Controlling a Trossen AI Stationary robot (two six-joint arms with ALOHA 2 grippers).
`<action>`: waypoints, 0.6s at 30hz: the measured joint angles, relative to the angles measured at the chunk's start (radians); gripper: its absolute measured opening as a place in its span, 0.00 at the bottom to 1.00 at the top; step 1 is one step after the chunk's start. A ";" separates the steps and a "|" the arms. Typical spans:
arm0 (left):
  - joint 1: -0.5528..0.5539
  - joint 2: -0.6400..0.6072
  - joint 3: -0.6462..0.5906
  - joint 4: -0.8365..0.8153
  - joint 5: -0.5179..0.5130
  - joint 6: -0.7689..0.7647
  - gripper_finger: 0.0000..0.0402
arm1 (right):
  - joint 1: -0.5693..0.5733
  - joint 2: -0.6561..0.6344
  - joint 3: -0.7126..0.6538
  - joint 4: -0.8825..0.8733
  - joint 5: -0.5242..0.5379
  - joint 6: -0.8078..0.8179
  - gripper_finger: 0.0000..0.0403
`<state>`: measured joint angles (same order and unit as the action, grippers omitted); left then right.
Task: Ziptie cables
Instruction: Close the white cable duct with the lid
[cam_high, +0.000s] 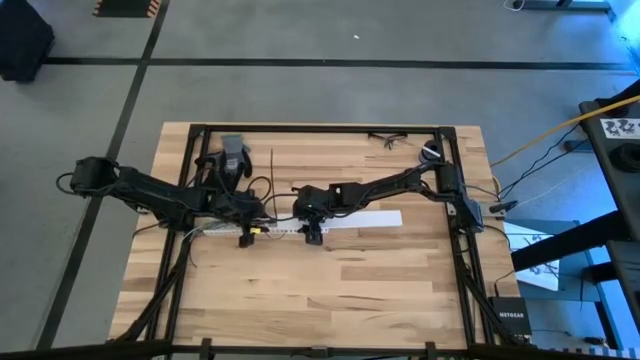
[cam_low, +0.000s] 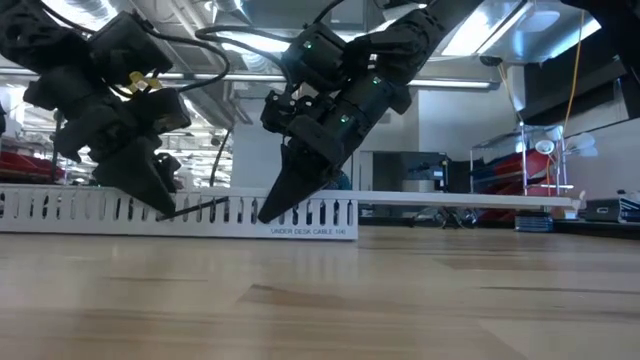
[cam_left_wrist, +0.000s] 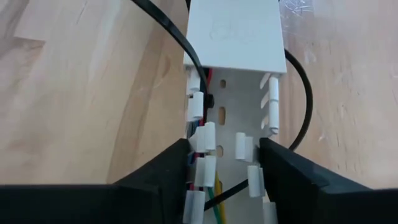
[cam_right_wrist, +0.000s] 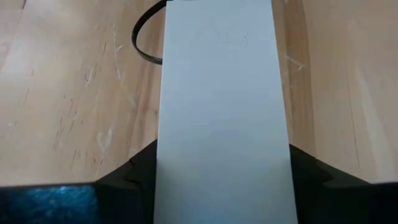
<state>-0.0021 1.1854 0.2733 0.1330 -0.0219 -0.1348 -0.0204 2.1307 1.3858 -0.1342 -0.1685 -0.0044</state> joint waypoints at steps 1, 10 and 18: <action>0.000 0.001 -0.001 0.005 0.000 0.000 0.43 | 0.000 0.000 0.000 0.003 -0.001 0.000 0.53; -0.001 0.002 -0.003 0.021 0.004 0.011 0.43 | 0.001 0.000 -0.003 0.044 -0.036 0.031 0.55; -0.001 0.003 -0.003 0.038 0.003 0.007 0.43 | 0.000 0.000 -0.003 0.055 -0.070 0.054 0.55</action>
<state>-0.0032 1.1885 0.2699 0.1711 -0.0193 -0.1280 -0.0200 2.1311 1.3827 -0.0795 -0.2386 0.0498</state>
